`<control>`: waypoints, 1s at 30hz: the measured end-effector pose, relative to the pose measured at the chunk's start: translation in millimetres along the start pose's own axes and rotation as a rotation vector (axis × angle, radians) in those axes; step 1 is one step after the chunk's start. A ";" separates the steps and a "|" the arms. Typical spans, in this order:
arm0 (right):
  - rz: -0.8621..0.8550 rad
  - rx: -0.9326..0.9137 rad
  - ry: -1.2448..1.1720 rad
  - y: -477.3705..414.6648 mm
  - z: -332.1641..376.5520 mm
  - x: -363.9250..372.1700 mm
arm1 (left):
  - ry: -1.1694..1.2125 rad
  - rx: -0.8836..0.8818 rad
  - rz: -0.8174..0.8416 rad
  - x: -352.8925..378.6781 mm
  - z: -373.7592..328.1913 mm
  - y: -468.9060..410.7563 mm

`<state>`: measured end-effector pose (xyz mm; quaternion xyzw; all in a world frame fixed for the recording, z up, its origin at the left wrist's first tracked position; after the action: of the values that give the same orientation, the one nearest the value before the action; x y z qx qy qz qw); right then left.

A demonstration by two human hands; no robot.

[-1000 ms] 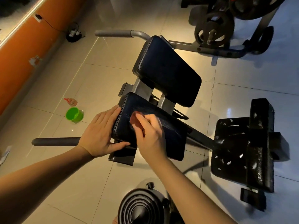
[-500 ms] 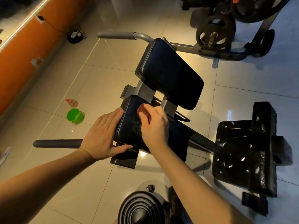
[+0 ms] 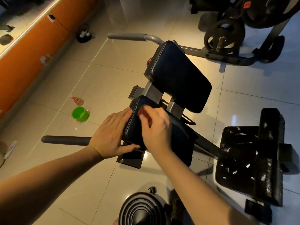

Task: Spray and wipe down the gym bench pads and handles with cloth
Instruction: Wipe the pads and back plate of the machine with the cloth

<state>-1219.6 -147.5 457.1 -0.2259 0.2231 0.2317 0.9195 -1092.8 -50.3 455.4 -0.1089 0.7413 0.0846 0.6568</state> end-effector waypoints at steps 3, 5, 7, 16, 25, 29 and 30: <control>0.133 -0.279 -0.019 55.8 9.6 -5.3 | 0.001 0.012 -0.007 -0.4 -0.9 0.2; 0.153 -0.263 0.034 70.0 -28.1 -18.5 | -0.002 0.016 -0.017 -0.5 -1.6 0.7; 0.096 -0.010 0.069 51.1 -77.0 -27.9 | -0.001 0.019 -0.028 -1.0 -1.6 0.9; 0.080 -0.168 0.001 36.5 1.6 -4.2 | 0.003 0.005 -0.018 -1.4 -0.3 0.3; -0.009 0.073 0.078 -35.2 -44.6 -7.6 | -0.014 0.017 -0.035 -2.6 -1.0 0.9; 0.120 -0.236 -0.038 17.4 21.2 -1.6 | -0.027 0.010 -0.030 -0.9 0.4 0.1; 0.152 -0.279 -0.040 36.2 18.7 -6.4 | -0.032 0.014 -0.031 -0.8 -0.2 0.3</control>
<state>-1238.1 -111.3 464.0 -0.3291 0.1869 0.3337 0.8634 -1093.0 -50.0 456.2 -0.1143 0.7294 0.0708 0.6707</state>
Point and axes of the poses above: each hand's wrist, its own y-axis away from the middle knuckle, its own x-axis out of the palm, z = x × y, the point moved 8 cm from there along -y, towards the middle knuckle, and after that the axes turned 13 degrees about -x, right-handed, at the moved point
